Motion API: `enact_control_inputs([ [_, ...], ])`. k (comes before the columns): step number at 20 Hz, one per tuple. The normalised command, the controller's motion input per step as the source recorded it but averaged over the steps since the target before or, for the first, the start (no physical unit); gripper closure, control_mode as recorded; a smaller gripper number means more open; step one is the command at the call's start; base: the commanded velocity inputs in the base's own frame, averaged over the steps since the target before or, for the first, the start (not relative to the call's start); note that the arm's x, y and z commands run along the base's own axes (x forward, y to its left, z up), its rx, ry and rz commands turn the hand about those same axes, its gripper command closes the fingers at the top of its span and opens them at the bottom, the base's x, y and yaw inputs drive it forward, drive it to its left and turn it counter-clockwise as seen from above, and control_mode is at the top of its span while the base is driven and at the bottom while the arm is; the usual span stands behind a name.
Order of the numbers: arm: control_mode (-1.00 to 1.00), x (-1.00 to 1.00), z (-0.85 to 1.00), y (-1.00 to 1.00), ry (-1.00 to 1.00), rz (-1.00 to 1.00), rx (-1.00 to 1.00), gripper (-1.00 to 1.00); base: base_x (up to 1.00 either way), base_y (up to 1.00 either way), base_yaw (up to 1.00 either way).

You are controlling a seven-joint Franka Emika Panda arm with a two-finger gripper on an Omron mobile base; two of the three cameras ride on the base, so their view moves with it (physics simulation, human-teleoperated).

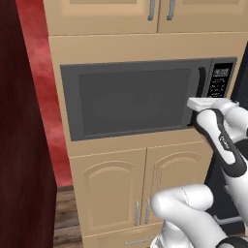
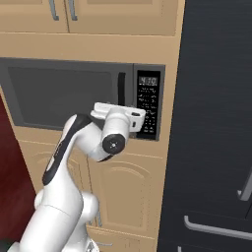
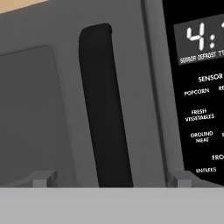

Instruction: Open the microwave door.

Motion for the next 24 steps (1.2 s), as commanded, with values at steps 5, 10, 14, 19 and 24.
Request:
enact_control_inputs([
  [5,-1.0,0.45,0.0,-0.14,0.0,0.0,0.0,-1.0,0.0,0.0,0.0],
  [10,-1.0,0.46,0.0,-0.14,0.0,0.0,0.0,-1.0,0.0,0.0,0.0],
  [14,-1.0,0.47,0.0,-0.03,0.0,0.0,0.0,-1.0,0.0,0.0,0.0],
  [19,-1.0,0.53,-0.01,0.07,0.0,0.0,-0.02,1.0,0.0,0.0,0.0],
  [24,-1.0,0.27,0.0,0.01,0.07,0.01,0.0,1.0,0.0,0.0,0.0],
])
